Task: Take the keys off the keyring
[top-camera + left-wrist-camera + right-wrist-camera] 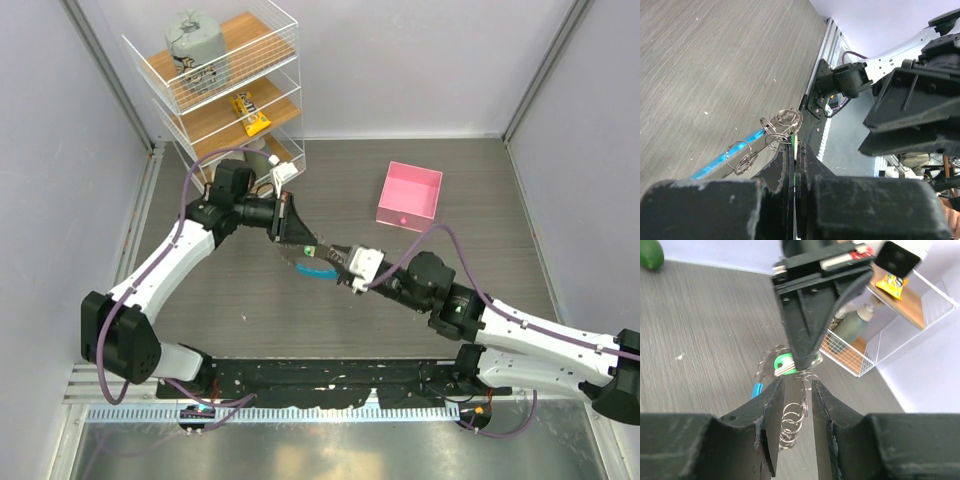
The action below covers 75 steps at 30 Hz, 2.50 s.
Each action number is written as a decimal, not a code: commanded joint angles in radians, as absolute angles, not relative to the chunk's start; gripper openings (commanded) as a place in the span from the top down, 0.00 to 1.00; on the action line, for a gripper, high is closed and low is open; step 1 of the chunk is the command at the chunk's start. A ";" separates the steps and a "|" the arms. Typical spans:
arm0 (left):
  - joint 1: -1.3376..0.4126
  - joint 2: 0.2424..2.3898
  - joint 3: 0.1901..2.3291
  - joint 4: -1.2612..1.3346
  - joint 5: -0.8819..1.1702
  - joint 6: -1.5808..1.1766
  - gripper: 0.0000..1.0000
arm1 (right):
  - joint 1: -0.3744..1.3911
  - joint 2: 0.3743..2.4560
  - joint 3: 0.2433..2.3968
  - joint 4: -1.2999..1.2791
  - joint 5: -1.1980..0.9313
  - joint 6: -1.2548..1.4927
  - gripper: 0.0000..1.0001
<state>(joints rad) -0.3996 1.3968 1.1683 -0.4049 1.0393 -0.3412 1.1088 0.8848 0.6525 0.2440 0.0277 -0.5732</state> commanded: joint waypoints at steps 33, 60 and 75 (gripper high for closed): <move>-0.402 1.272 1.255 -0.537 0.992 -0.238 1.00 | 1.028 1.002 0.658 0.377 -0.012 -0.219 0.74; -0.402 1.261 1.233 -0.494 1.037 -0.282 1.00 | 1.101 1.117 0.629 0.617 0.129 -0.368 0.75; -0.402 1.253 1.220 -0.492 1.052 -0.296 1.00 | 1.147 1.163 0.638 0.666 0.213 -0.468 0.78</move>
